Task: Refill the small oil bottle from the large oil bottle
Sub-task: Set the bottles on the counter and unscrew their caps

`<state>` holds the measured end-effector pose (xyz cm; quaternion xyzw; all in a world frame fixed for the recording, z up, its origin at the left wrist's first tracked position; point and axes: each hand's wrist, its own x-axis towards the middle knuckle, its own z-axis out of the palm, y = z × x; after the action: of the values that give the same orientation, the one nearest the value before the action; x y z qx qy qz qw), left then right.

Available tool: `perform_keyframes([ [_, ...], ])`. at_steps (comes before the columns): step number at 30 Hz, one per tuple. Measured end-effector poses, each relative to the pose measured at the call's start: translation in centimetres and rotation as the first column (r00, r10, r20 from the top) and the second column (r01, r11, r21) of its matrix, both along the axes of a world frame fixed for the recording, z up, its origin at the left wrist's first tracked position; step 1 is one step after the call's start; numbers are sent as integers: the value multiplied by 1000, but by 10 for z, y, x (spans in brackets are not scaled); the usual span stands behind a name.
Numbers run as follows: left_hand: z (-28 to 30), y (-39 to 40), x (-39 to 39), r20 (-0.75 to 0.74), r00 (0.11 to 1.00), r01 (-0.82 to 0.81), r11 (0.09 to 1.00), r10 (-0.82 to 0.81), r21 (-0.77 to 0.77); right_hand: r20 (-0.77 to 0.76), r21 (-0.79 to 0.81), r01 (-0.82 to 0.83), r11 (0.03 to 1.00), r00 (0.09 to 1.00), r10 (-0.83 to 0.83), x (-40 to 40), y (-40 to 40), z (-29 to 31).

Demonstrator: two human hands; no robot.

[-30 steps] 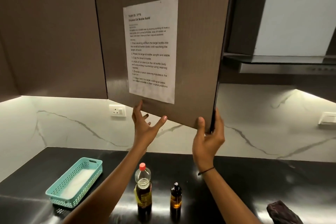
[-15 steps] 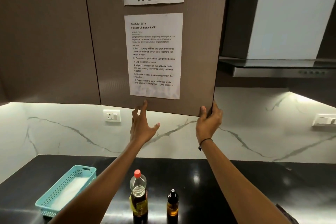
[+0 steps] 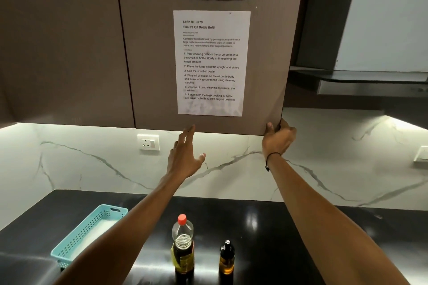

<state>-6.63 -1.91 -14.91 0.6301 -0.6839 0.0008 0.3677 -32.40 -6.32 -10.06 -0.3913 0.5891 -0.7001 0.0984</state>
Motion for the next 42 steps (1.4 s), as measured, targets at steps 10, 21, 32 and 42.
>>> perform_keyframes([
  [10, -4, -9, 23, 11, 999, 51, 993, -50, -105, -63, -14, 109, 994, 992, -110, 3, -22, -7],
  [21, -46, -4, 96, -75, 993, 74, 986, -86, -148, 112, 28, 145, 989, 983, -147, 61, -21, -85],
  [32, -110, 1, 213, -41, 999, -21, 999, 23, 49, -101, 428, -294, 855, 924, 368, 229, -13, -174],
  [42, -154, 23, 318, -25, 976, -211, 962, 218, 176, -278, 627, -442, 642, 643, 714, 358, -12, -212],
])
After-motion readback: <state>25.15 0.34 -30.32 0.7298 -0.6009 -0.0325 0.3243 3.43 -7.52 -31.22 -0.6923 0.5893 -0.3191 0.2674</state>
